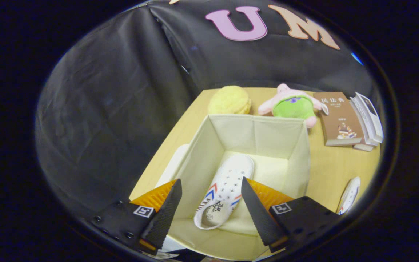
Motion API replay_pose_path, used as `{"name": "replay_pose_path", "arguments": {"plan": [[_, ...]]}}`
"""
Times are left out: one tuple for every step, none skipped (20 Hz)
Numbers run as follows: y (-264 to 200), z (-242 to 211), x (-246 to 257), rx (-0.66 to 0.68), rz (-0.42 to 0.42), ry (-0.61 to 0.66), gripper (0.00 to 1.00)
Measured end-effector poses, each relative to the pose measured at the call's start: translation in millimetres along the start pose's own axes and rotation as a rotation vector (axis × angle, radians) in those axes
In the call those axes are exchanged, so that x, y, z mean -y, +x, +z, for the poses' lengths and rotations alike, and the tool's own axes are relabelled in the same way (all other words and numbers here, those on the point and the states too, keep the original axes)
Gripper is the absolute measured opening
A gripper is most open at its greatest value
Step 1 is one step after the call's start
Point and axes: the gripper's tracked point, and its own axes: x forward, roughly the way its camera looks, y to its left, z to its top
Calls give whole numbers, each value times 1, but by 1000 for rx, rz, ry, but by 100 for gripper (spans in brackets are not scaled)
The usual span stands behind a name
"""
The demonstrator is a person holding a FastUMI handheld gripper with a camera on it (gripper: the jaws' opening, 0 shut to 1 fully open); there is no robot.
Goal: Open the storage box then place both shoes into the box .Put the left shoe in first, then the right shoe, with the right side of both shoes facing outward in a uniform manner.
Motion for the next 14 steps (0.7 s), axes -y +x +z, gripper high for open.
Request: {"name": "replay_pose_path", "arguments": {"plan": [[-12,5,7,17,2,-5,100],[-22,8,16,34,-6,-14,100],[-30,9,26,45,-13,-25,100],[-38,11,37,55,-28,-36,100],[-46,11,49,63,-43,-49,100],[-52,11,62,76,-60,-61,100],[-60,13,72,90,-75,-69,100],[-66,14,83,102,-84,-72,100],[-73,15,95,114,-101,-64,100],[-81,16,108,124,-118,-55,100],[-88,17,120,134,-133,-48,100],[-94,17,134,144,-150,-42,100],[-101,18,148,152,-169,-38,100],[-108,17,162,157,-192,-33,100]]}}
